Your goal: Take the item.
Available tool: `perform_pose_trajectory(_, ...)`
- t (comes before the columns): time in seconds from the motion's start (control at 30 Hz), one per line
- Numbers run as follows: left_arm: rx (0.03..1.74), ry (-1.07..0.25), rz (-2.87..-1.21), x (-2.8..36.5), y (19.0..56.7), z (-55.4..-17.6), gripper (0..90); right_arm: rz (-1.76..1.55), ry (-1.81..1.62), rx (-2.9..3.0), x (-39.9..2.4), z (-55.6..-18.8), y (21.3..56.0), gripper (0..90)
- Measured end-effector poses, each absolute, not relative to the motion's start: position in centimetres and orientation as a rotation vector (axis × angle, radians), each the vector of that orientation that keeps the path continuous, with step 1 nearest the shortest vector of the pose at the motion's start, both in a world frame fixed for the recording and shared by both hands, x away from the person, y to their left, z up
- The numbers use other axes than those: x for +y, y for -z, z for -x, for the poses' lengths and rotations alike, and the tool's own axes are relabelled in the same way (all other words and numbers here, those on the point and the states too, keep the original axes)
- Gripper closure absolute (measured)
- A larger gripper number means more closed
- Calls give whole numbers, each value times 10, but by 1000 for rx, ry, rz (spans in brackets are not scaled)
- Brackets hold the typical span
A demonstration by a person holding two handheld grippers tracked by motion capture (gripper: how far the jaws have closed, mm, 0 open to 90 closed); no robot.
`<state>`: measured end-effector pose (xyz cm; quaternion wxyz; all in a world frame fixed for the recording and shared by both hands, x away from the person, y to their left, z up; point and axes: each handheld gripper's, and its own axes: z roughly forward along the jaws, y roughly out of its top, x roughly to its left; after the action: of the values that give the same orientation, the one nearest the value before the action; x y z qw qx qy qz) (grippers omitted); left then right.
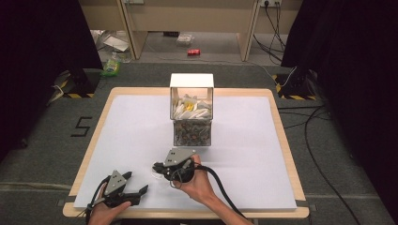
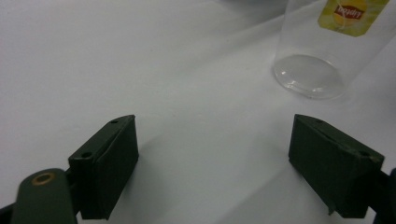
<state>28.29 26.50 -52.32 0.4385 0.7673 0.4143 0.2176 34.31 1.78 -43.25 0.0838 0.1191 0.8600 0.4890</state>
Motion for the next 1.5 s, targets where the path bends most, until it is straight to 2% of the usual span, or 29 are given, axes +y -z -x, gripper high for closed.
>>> perform_pose_trajectory(0.43, 1030, -541, -1907, 265, 523, -283, 151, -367, -1461, 2555, 14, -343, 428, 744)
perform_pose_trajectory(0.63, 1029, -541, -1908, 265, 523, -283, 151, -388, -1479, 2493, 4, -344, 414, 676)
perform_pose_trajectory(0.93, 1029, -541, -1908, 265, 523, -283, 151, -564, -1478, 2397, -36, -358, 408, 552)
perform_pose_trajectory(1.5, 1029, -541, -1907, 265, 523, -283, 151, -716, -1438, 2293, -84, -366, 415, 488)
